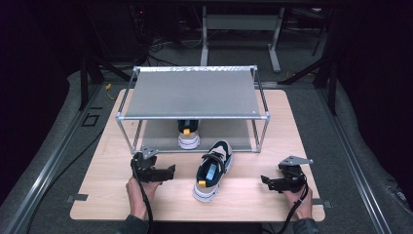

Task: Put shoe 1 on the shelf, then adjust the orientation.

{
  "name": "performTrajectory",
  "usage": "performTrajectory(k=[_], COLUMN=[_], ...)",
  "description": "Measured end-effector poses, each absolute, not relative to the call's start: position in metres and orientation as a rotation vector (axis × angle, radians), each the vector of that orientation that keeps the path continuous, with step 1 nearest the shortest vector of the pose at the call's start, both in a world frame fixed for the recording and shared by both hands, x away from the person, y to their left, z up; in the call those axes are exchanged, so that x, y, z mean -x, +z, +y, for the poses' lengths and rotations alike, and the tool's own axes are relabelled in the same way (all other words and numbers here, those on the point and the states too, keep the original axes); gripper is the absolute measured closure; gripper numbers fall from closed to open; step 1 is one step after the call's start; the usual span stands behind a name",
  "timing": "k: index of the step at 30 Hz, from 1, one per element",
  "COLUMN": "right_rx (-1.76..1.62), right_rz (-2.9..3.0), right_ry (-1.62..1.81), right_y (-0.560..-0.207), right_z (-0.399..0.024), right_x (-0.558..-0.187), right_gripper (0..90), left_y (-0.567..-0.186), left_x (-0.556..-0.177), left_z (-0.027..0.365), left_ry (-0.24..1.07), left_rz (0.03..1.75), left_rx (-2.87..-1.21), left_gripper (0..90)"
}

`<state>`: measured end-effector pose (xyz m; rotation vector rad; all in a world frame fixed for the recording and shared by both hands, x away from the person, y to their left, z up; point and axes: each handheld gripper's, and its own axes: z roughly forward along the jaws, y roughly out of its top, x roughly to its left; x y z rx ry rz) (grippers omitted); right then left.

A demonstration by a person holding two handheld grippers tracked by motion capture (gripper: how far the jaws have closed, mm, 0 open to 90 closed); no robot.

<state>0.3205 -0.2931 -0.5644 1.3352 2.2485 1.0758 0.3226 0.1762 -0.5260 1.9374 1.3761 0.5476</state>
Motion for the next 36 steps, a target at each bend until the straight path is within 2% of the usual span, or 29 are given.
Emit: performTrajectory(k=[7, 9, 11, 12, 36], right_rx=[-1.347, -1.359, -1.333, -1.347, -1.234], right_rz=[2.264, 2.244, 2.29, 2.269, 2.382], right_ry=[1.117, 1.04, 1.132, 1.047, 1.133], right_y=[-0.551, -0.543, -0.54, -0.536, -0.49], right_z=[-0.284, -0.277, -0.272, -0.267, -0.205], right_x=[-0.312, -0.308, -0.308, -0.306, -0.306], right_gripper=[7.9, 8.1, 9.1, 9.8, 13.6], left_y=[-0.531, -0.535, -0.537, -0.538, -0.538], left_x=[-0.309, -0.307, -0.304, -0.303, -0.29], left_z=[0.197, 0.202, 0.205, 0.207, 0.223], left_ry=[0.586, 0.58, 0.577, 0.577, 0.571], left_rz=[1.41, 1.428, 1.441, 1.444, 1.472], left_rx=[-1.888, -1.876, -1.871, -1.873, -1.874], left_gripper=[0.2, 0.2, 0.2, 0.2, 0.1])
